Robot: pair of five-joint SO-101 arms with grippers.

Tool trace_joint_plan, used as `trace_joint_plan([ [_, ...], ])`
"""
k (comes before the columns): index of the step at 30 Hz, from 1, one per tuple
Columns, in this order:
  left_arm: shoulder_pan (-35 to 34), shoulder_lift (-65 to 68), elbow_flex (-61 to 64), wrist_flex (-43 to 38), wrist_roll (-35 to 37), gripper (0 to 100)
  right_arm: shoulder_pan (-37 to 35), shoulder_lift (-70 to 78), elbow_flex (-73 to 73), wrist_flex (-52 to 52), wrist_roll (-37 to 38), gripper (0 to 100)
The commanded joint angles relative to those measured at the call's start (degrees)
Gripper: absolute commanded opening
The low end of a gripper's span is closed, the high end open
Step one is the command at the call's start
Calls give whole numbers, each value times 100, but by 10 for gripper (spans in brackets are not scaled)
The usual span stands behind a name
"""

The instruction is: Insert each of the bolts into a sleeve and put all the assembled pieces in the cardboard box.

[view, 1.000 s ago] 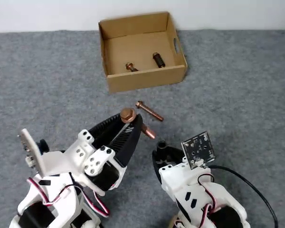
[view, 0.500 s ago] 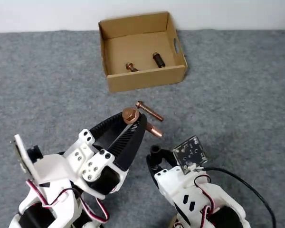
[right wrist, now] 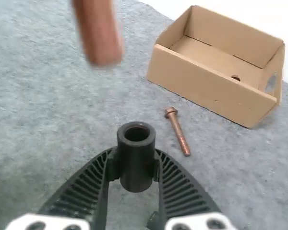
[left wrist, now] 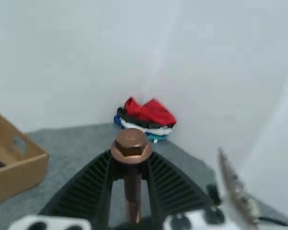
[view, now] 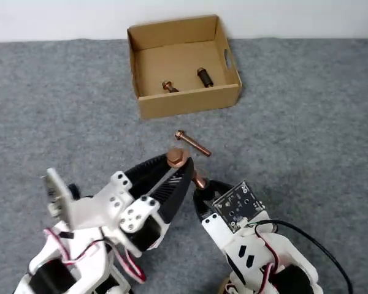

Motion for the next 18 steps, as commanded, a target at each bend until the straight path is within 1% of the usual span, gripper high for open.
trace_joint_plan([
  [1, 9, -18, 286, -105, -211, 4, 84, -40, -149, -180, 141, 8],
  [9, 0, 18, 884, -1046, -220, 4, 84, -31, -167, -409, 149, 8],
  [14, -9, -18, 971, -1081, -527, 4, 92, -31, -202, -365, 149, 8],
  [18, -9, -18, 980, -1081, -536, 4, 101, -31, -202, -365, 149, 8],
])
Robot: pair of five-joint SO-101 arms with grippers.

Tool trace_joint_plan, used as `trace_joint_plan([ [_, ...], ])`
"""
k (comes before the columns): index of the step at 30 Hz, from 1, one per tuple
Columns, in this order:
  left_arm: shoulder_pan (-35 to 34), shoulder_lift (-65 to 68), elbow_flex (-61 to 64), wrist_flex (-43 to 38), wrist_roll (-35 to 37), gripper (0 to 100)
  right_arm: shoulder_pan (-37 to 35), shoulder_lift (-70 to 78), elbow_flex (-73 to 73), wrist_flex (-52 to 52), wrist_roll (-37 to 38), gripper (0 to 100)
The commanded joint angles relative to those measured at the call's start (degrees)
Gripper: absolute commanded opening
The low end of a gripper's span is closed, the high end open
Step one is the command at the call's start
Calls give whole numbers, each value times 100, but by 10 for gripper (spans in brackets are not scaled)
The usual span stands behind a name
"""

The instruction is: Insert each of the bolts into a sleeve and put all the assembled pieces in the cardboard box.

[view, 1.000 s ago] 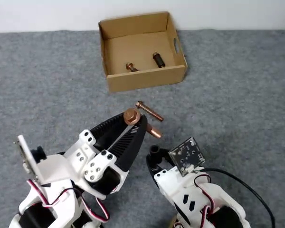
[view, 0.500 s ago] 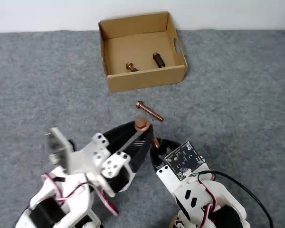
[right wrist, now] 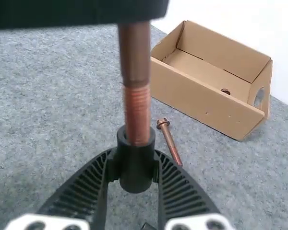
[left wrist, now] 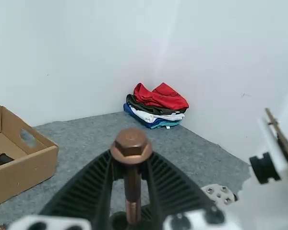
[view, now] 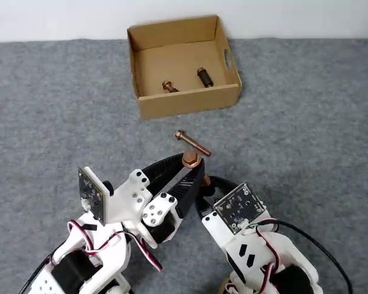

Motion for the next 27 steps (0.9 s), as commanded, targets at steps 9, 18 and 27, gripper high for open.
trace_joint_plan([
  [9, -229, -53, 31, -202, -88, 4, 57, -31, -202, -119, 62, 8],
  [18, -185, -26, 242, -352, 0, 4, 57, -31, -211, -154, 62, 8],
  [27, 466, -26, 892, -325, -35, 4, 57, -40, -211, -207, 334, 8],
])
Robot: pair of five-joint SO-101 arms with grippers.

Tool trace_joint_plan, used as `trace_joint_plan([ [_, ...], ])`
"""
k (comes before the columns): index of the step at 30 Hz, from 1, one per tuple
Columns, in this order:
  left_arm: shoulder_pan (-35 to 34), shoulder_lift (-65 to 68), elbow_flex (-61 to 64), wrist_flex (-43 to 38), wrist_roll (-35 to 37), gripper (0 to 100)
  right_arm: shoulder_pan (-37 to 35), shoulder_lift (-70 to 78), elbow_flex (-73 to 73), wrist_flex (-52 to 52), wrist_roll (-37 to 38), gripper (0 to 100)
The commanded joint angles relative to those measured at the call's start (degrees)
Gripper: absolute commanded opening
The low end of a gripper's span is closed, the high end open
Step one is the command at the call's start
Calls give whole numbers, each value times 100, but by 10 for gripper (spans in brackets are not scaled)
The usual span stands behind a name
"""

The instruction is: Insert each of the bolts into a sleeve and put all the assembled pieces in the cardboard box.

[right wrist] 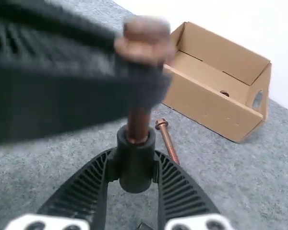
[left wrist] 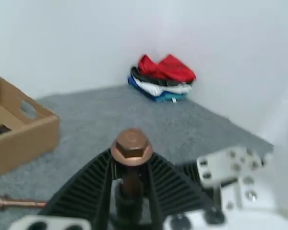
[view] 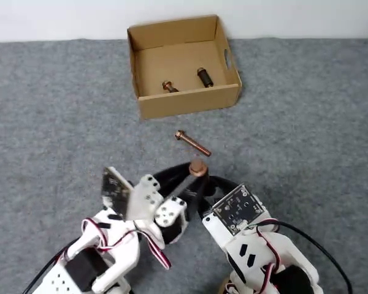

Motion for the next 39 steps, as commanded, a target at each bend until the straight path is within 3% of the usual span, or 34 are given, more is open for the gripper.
trace_joint_plan([
  [1, 325, -18, 75, -149, 44, 4, 40, -31, -220, -259, 132, 8],
  [6, 378, -18, 497, -26, -176, 13, 40, -22, -220, -365, 132, 8],
  [13, 334, -53, 576, 695, -431, 199, 48, -31, -193, -312, 105, 8],
  [27, 343, -62, 409, 774, -422, 201, 602, -31, -185, -312, 97, 8],
  [39, 334, -53, -831, 2180, -334, 204, 602, -31, -176, 171, 97, 8],
])
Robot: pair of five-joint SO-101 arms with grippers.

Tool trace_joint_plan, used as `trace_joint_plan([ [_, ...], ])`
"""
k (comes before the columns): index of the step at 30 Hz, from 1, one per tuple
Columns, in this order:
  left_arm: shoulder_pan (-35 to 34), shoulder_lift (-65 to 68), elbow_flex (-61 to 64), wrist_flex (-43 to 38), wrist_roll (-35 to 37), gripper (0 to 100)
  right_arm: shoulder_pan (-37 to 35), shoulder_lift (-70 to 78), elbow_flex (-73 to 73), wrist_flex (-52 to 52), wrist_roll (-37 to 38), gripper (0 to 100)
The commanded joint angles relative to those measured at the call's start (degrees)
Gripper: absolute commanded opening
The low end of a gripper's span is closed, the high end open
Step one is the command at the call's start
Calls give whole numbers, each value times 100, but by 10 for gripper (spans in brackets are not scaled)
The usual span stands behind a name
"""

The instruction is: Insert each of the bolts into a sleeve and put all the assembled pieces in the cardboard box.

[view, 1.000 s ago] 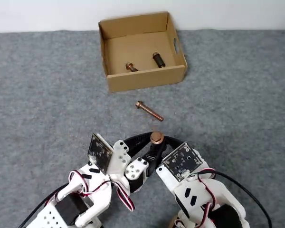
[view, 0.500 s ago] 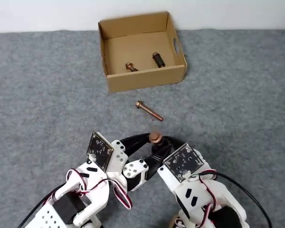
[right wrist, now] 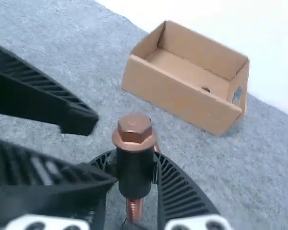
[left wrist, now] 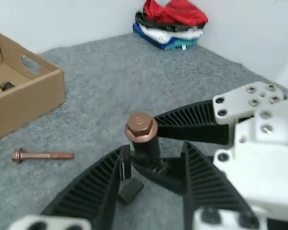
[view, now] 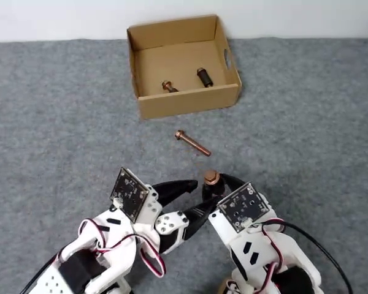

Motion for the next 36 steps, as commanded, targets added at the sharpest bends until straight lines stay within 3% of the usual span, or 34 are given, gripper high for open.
trace_joint_plan([
  [1, 158, 18, -585, 369, 62, 204, 119, 22, -185, 75, 9, 8],
  [6, -202, 18, -954, 519, 70, 177, 163, 31, -185, 84, -26, 8],
  [11, -1670, 18, -884, 519, -88, 0, 1279, 57, -176, 101, -1011, 8],
  [13, -2338, 18, -593, 466, -396, 9, 1780, 207, -220, 101, -1240, 8],
  [20, -4000, 9, 1499, -976, -791, 4, 2018, 2369, -1758, -110, -1864, 8],
  [27, -4193, 9, 2651, -2022, -791, 5, 2000, 5376, -4035, -919, -1943, 8],
  [36, -4229, 35, 2730, -1723, -800, 5, 1895, 8708, -6629, -2105, -1908, 8],
])
